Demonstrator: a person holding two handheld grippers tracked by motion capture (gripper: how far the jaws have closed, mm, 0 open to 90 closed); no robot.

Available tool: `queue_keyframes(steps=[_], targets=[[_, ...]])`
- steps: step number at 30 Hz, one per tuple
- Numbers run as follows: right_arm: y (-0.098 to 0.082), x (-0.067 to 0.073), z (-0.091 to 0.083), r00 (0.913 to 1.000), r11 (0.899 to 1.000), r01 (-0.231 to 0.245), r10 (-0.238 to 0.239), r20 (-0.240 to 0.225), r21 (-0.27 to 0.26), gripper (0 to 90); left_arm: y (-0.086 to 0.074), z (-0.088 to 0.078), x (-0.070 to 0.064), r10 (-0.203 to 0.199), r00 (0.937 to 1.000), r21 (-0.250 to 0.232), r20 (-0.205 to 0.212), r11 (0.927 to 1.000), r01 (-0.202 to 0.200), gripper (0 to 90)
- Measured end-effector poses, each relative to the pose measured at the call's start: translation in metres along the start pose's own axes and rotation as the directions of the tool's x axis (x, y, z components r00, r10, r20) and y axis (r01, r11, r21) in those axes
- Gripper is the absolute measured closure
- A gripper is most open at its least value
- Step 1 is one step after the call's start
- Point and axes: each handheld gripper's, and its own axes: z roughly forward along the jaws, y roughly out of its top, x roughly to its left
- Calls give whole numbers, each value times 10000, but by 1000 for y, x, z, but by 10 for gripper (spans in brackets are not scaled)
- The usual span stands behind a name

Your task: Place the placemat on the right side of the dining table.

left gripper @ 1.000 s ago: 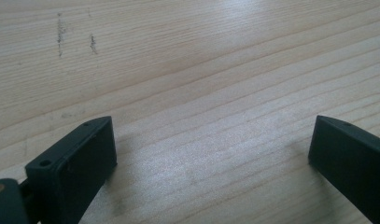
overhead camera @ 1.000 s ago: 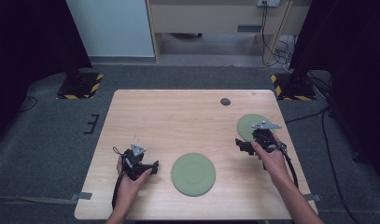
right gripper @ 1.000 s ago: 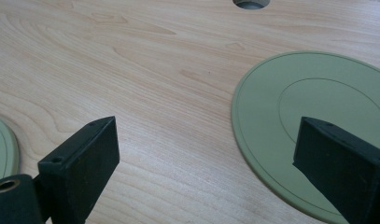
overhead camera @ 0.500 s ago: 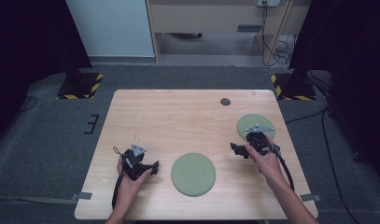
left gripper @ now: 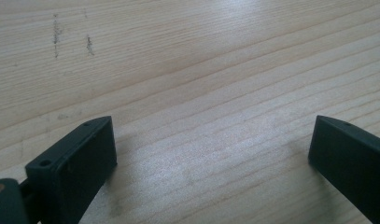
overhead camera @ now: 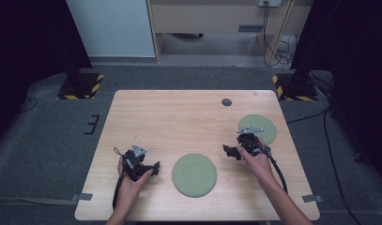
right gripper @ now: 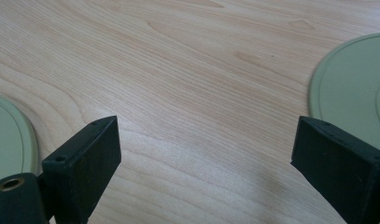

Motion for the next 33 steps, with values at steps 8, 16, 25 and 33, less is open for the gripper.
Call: queue_keyframes(steps=[8,16,25,33], targets=[[2,8,12,9999,9999,-105,105,-32,41,85,0,0,0,3,10000,1,-1,10000,-3,3],[2,12,19,9999,9999,-111,110,20,103,85,0,0,0,2,10000,1,0,10000,-2,3],[-2,18,29,9994,9997,-70,63,336,215,75,0,0,0,1,10000,0,1,10000,-1,3],[-10,18,31,9977,9991,318,-335,589,295,33,0,0,0,4,10000,-1,0,10000,-4,3]])
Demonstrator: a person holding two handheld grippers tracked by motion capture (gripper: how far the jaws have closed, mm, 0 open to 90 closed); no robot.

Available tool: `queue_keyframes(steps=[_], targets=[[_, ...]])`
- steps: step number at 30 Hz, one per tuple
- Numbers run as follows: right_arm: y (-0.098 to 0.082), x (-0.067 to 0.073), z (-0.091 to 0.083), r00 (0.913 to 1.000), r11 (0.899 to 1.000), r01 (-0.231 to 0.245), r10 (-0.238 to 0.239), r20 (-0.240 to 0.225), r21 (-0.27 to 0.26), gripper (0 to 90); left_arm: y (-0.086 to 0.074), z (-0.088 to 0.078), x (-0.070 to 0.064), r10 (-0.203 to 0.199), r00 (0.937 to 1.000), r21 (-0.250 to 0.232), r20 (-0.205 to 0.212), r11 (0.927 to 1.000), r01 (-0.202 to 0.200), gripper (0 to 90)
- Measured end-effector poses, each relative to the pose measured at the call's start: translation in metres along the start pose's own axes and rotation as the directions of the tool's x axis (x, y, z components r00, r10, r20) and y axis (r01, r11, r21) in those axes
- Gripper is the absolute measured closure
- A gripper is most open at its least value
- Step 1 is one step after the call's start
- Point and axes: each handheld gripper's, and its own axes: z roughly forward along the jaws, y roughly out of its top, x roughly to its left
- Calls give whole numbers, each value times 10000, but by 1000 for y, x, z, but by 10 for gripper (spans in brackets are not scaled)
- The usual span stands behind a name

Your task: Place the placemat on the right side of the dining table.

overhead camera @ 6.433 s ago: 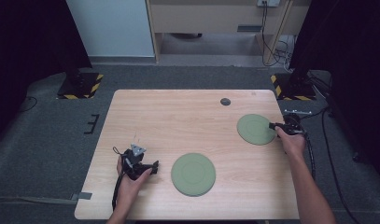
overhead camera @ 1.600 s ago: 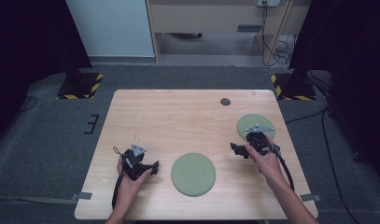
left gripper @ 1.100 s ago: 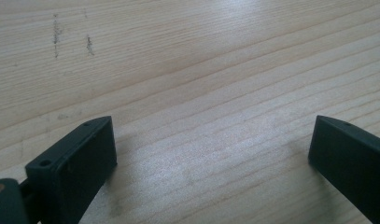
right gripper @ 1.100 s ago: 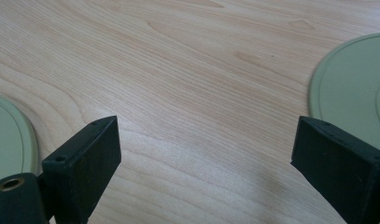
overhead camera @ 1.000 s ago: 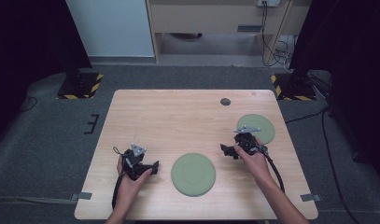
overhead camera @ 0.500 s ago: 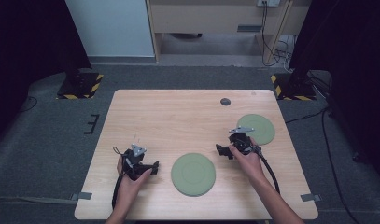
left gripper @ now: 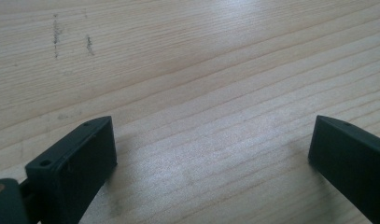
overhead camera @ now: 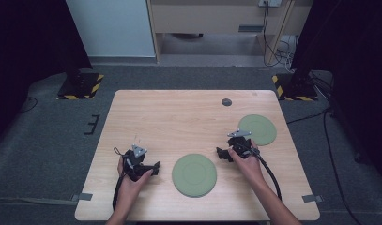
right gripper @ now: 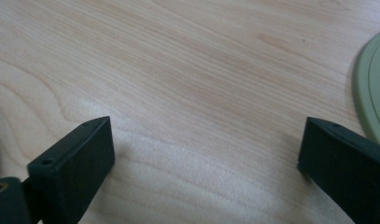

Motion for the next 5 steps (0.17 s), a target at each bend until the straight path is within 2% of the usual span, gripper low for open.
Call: queue_keyframes(steps=[2,5], targets=[[-2,1,-1,9998,9999,-139,139,118,76,3,0,0,0,-3,10000,-2,-2,10000,3,4],[-3,2,-2,9988,9993,-369,366,335,92,4,0,0,0,0,10000,1,-1,10000,0,4]])
